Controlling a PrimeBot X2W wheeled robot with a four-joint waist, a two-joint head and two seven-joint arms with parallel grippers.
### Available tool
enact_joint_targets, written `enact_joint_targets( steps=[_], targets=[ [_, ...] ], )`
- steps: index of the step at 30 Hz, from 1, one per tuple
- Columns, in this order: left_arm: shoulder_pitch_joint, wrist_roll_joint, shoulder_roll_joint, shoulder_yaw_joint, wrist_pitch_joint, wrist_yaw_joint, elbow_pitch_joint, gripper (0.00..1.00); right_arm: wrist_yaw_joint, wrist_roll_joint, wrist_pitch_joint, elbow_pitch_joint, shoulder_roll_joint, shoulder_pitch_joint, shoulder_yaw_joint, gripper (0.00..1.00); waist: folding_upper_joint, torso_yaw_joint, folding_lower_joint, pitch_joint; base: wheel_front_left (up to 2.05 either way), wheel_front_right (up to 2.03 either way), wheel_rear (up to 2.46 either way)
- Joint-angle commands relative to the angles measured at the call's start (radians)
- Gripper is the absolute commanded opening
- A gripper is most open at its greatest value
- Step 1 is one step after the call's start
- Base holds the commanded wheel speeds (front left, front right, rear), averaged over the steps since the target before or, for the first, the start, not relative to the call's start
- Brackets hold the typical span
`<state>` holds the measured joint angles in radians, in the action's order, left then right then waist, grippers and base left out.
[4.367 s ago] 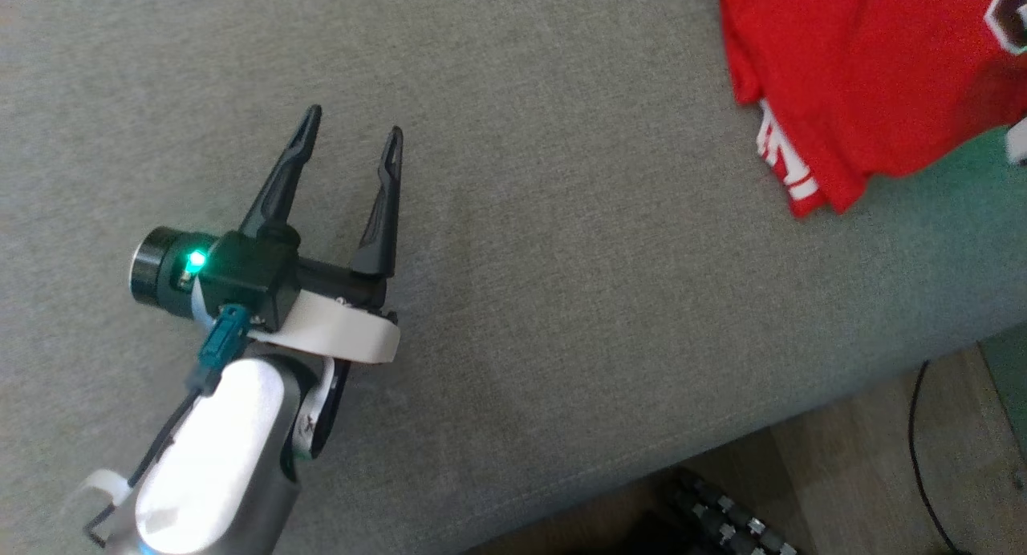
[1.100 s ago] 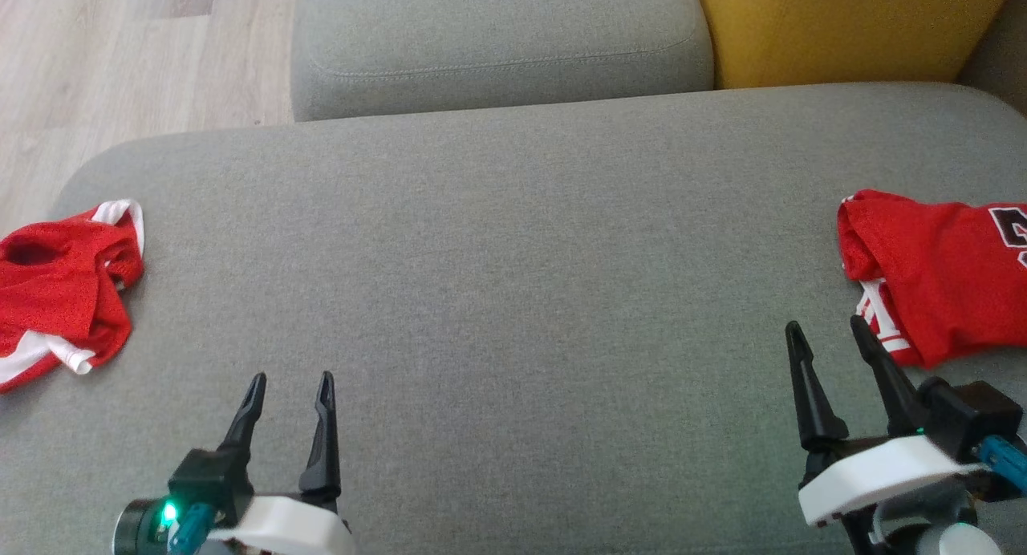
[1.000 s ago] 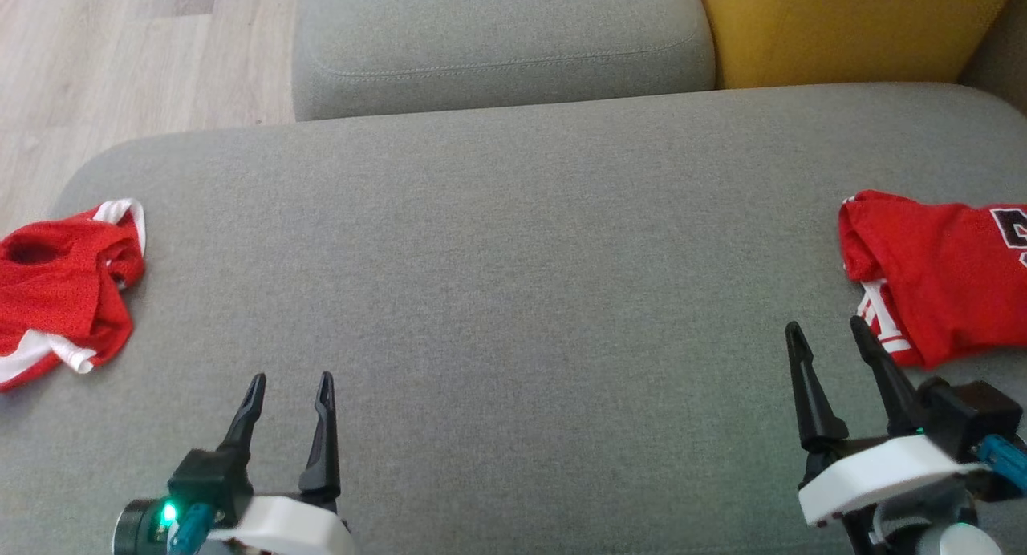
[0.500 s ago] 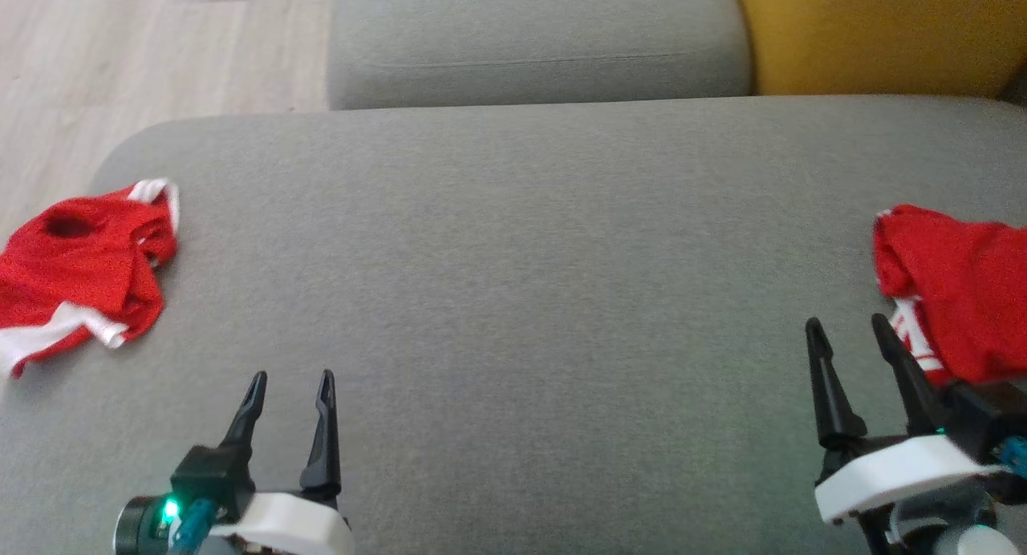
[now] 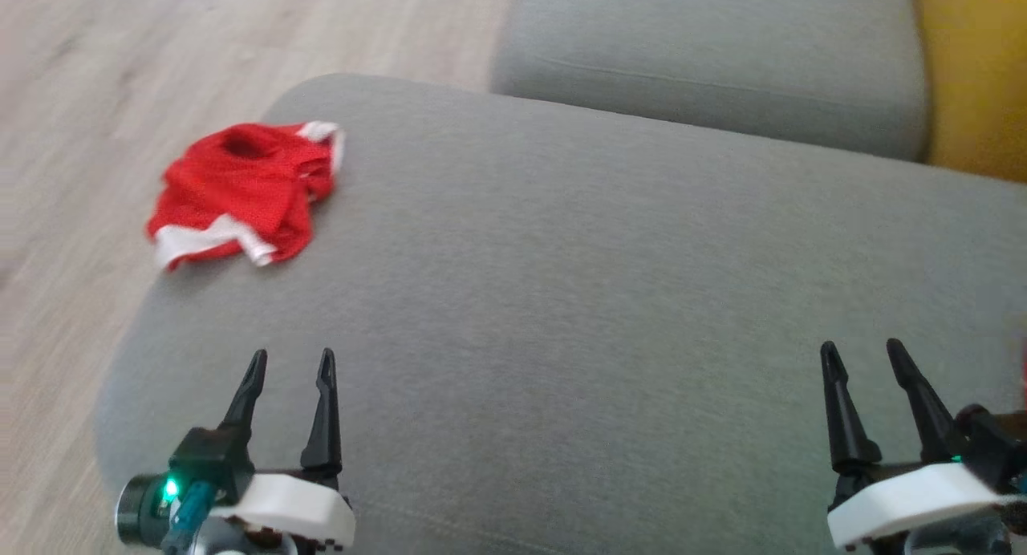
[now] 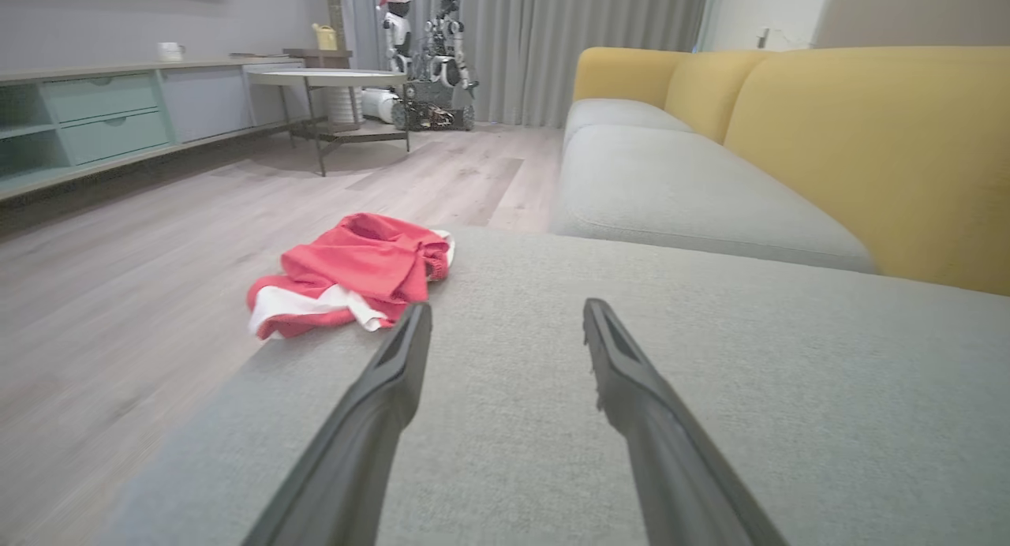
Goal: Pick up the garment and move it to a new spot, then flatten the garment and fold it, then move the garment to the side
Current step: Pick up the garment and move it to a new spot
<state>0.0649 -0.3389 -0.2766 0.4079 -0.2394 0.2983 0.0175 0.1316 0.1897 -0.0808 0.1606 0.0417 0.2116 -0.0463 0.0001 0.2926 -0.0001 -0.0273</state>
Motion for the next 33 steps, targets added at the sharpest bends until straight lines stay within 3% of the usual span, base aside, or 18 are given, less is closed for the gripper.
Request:
enact_joint_targets(
  steps=[1,10,22,33],
  targets=[
    [-0.064,-0.008,-0.004,-0.041,-0.012,-0.003,-0.028,1.0,-0.001,0.008,0.0,0.043,0.009,-0.029,0.022,1.0,-0.0001,0.071,0.0001,-0.011,0.0,0.0,0.0],
    [-0.063,-0.011,-0.004,-0.052,-0.019,-0.016,-0.028,1.0,-0.001,0.019,0.003,0.033,0.009,-0.036,0.043,1.0,-0.0001,0.162,0.0001,-0.015,0.0,0.0,0.0],
    [-0.087,-0.004,0.004,-0.055,-0.022,-0.058,-0.037,1.0,-0.001,0.022,0.004,0.025,0.009,-0.043,0.047,1.0,-0.0001,0.188,0.0001,-0.007,0.0,0.0,0.0],
    [-0.14,0.035,0.096,-0.165,-0.022,-0.112,-0.073,1.0,-0.001,-0.004,-0.033,0.067,0.009,-0.071,0.047,1.0,-0.0001,0.175,0.0001,0.091,0.0,0.0,0.0]
  ],
)
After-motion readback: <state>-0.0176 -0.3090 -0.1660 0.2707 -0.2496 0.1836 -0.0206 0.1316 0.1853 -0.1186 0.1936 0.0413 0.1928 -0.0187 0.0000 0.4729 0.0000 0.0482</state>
